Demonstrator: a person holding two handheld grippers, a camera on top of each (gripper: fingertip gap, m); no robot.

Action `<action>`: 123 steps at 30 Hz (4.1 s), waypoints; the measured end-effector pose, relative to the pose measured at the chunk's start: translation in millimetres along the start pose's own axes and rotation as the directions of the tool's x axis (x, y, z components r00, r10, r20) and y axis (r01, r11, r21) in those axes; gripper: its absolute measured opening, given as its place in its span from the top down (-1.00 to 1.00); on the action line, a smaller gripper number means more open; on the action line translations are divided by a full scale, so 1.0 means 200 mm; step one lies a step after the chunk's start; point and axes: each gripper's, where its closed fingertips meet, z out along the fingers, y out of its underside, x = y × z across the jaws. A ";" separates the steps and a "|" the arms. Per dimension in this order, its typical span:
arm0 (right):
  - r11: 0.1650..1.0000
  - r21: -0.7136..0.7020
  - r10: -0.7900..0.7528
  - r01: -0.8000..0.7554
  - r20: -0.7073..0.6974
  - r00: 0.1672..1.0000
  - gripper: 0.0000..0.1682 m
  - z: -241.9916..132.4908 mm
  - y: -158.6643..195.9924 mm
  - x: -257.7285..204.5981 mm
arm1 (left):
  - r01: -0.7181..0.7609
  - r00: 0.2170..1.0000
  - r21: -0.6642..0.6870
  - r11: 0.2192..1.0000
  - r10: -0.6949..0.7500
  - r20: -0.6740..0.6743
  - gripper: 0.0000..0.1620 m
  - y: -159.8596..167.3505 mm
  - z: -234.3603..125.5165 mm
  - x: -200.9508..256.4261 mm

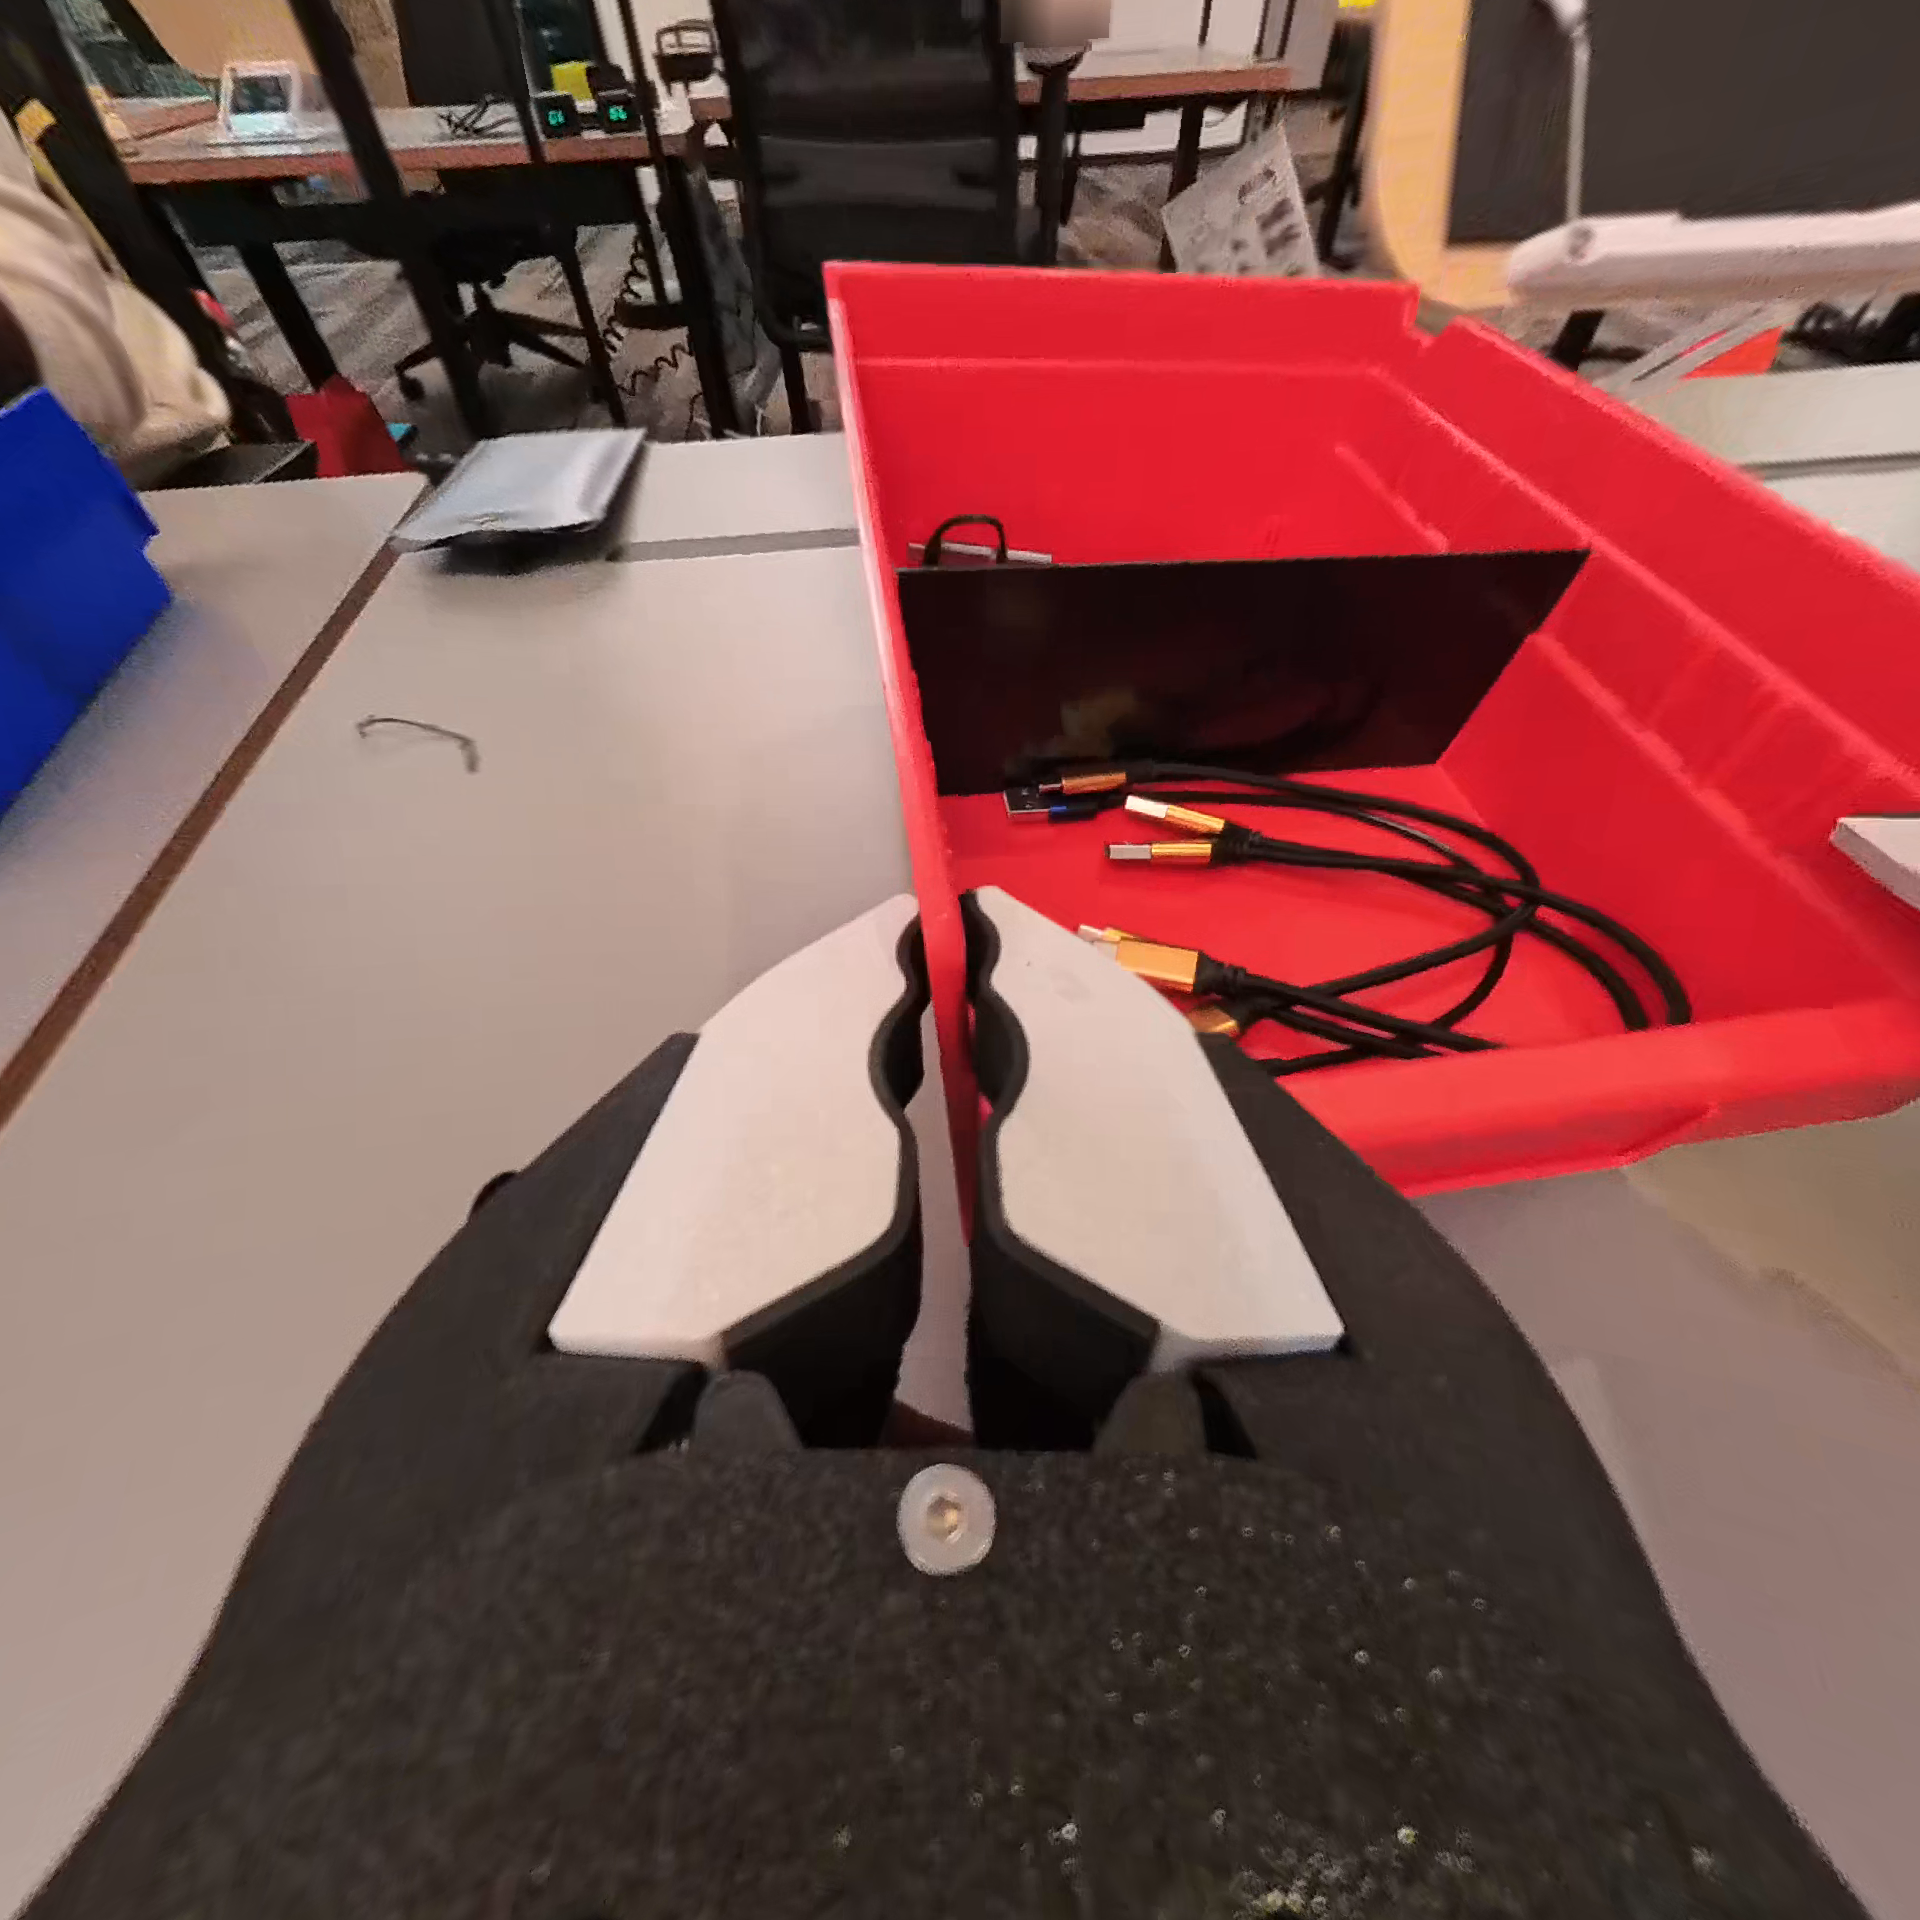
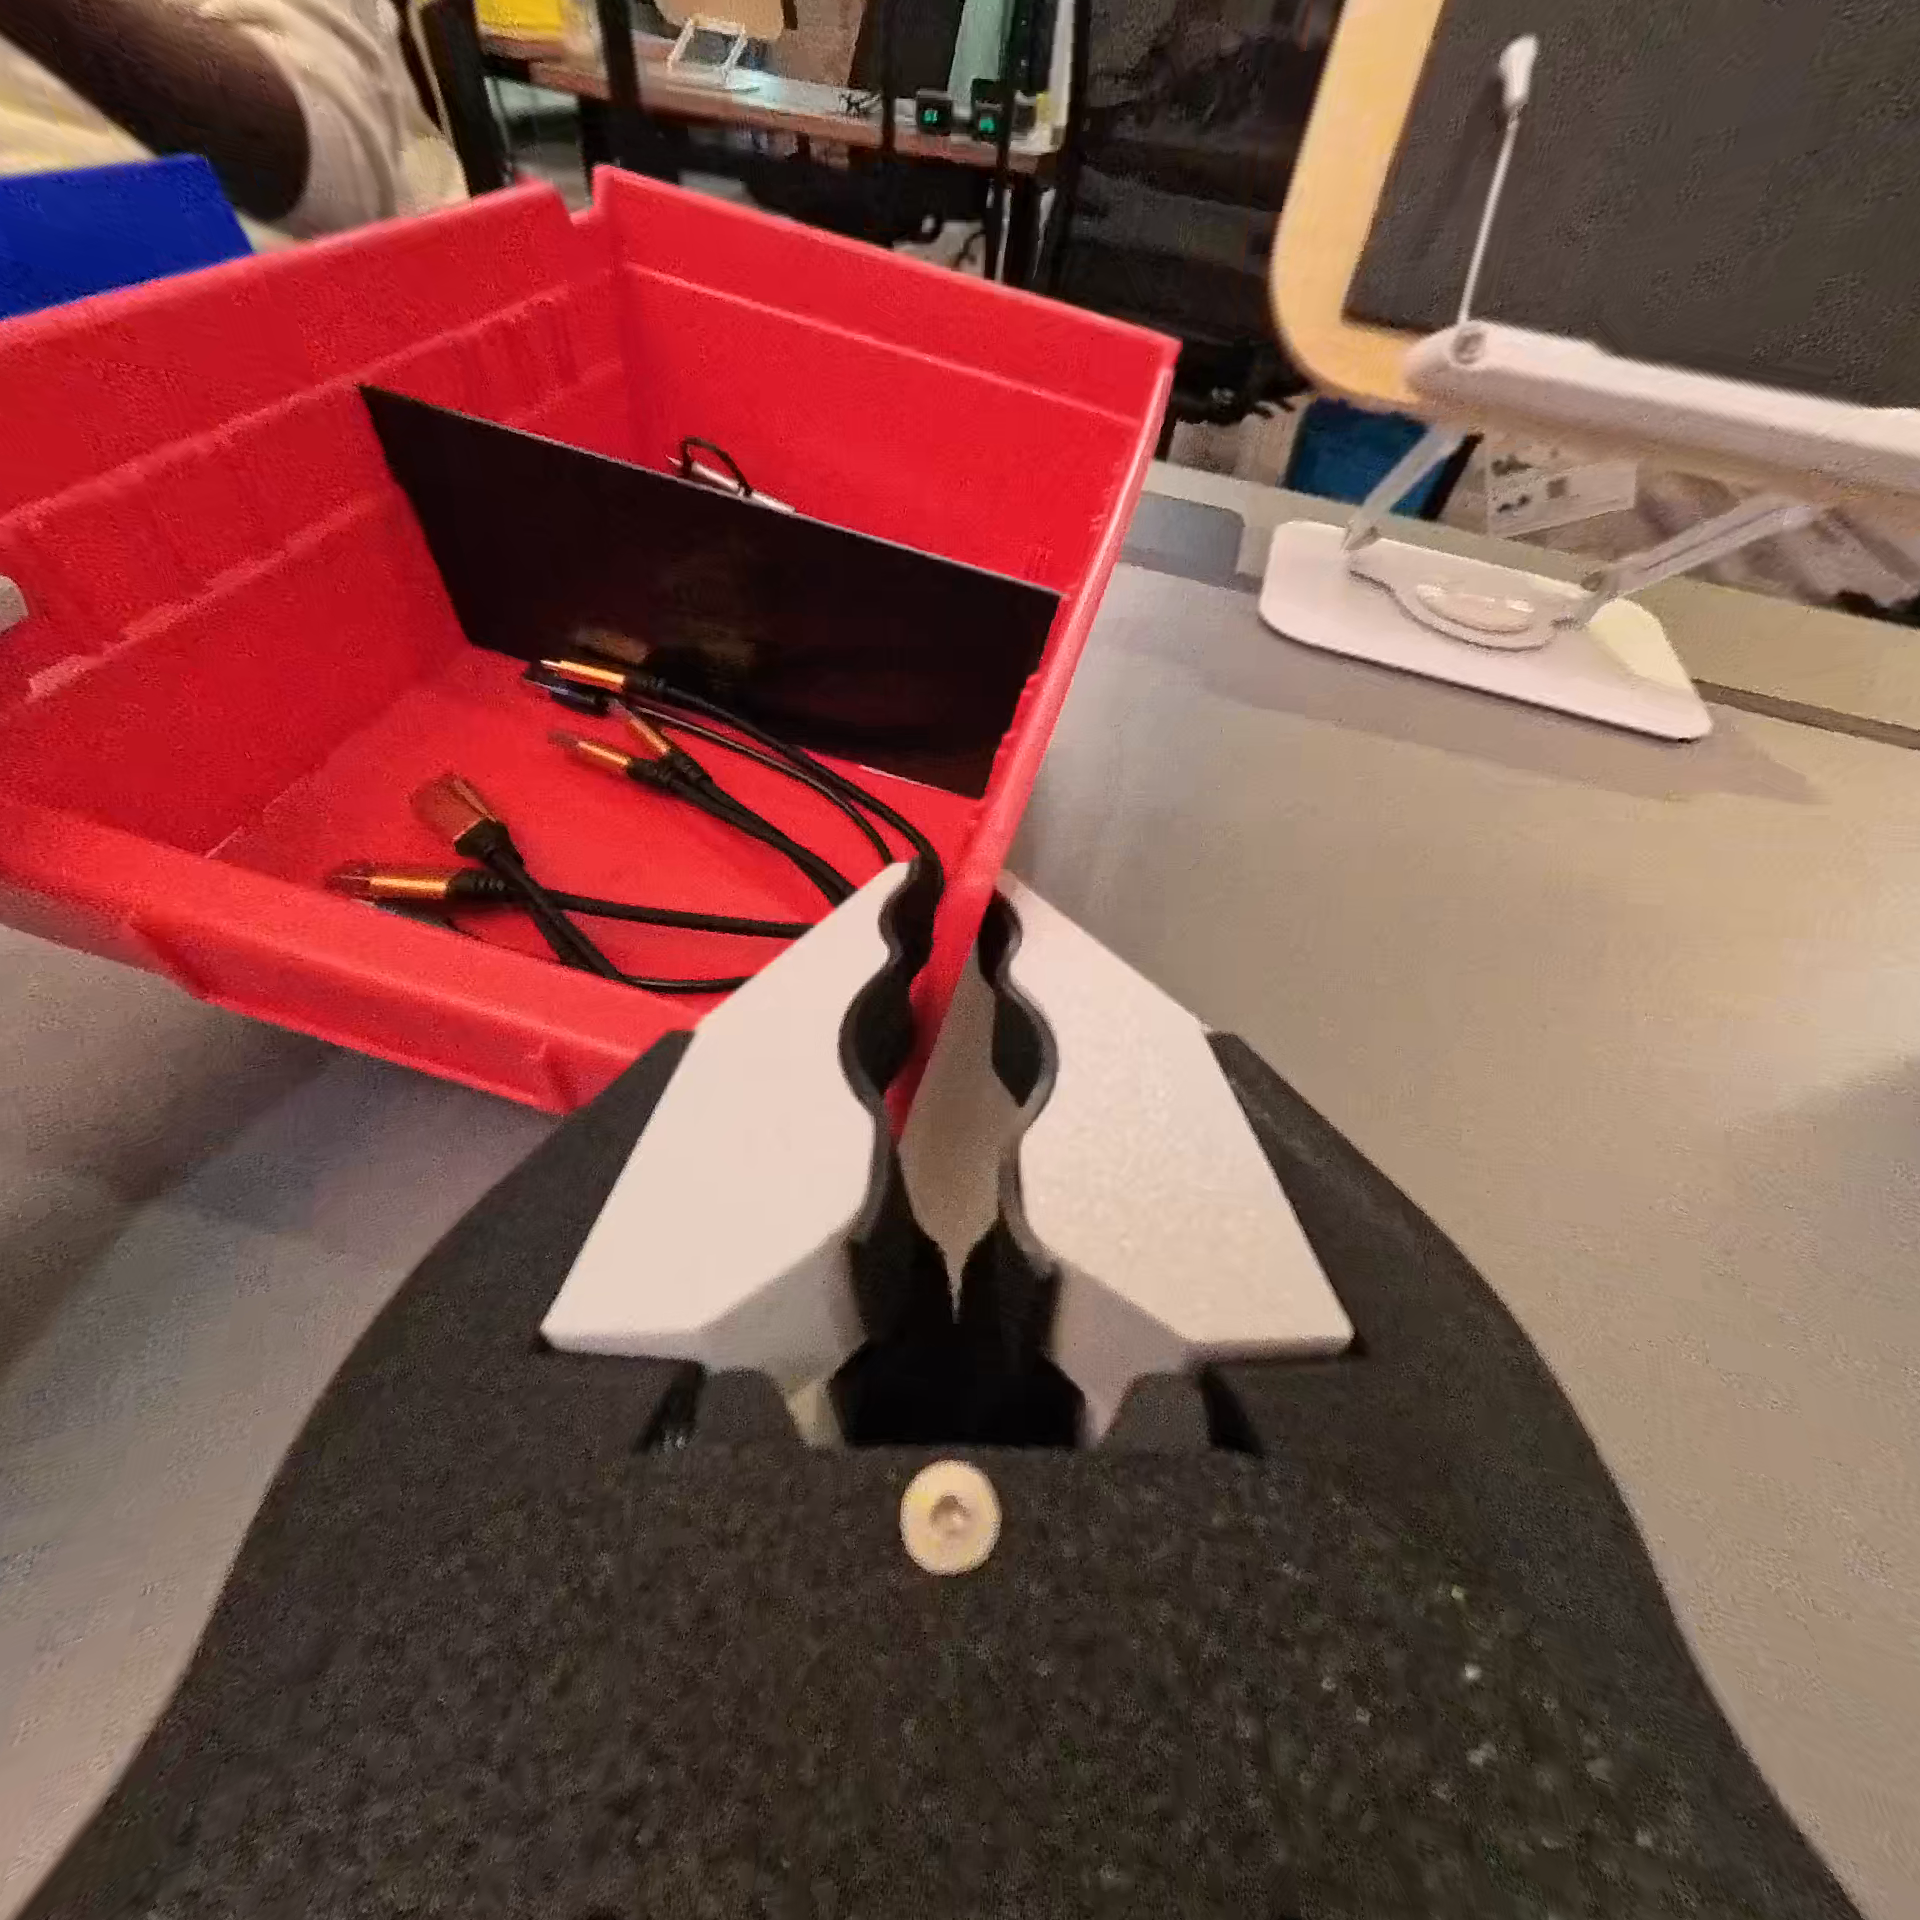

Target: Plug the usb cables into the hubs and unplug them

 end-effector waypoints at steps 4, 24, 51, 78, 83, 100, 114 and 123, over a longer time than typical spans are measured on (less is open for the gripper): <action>0.999 -0.032 0.039 -0.037 0.054 0.998 0.91 0.05 0.09 -0.09 | 0.041 0.999 -0.067 0.997 -0.039 0.022 0.96 0.14 0.06 -0.09; 0.994 0.050 0.089 -0.093 0.074 0.993 0.74 -0.67 0.24 1.56 | 0.081 0.993 0.305 0.949 -0.102 0.054 0.79 -0.21 -0.19 0.21; 0.965 -0.049 0.246 -0.258 -0.180 0.953 1.00 -0.77 0.60 2.32 | 0.264 0.933 -0.039 0.964 -0.265 -0.242 0.78 0.07 -0.07 0.66; 0.947 -0.277 -0.114 0.163 0.185 0.976 0.49 -0.74 0.55 1.81 | 0.242 0.937 -0.023 0.970 -0.240 -0.254 0.78 0.07 -0.07 0.65; 0.985 -0.170 0.026 -0.025 0.002 1.000 0.58 -0.63 0.46 1.81 | 0.278 0.919 -0.036 0.960 -0.277 -0.279 0.78 0.07 -0.06 0.66; 0.979 -0.070 0.183 -0.191 -0.108 0.977 0.84 -0.52 0.50 1.98 | 0.272 0.918 -0.060 0.960 -0.278 -0.284 0.78 0.10 -0.09 0.68; 0.836 0.203 0.534 -0.510 -0.090 0.841 0.60 -0.92 0.53 2.41 | 0.208 0.962 -0.022 0.978 -0.209 -0.177 0.77 0.09 -0.10 0.52; 0.982 0.049 0.186 -0.181 -0.150 0.971 0.67 -0.77 0.52 2.27 | -0.480 0.777 -0.181 0.858 0.321 -0.541 0.63 -0.20 0.10 0.62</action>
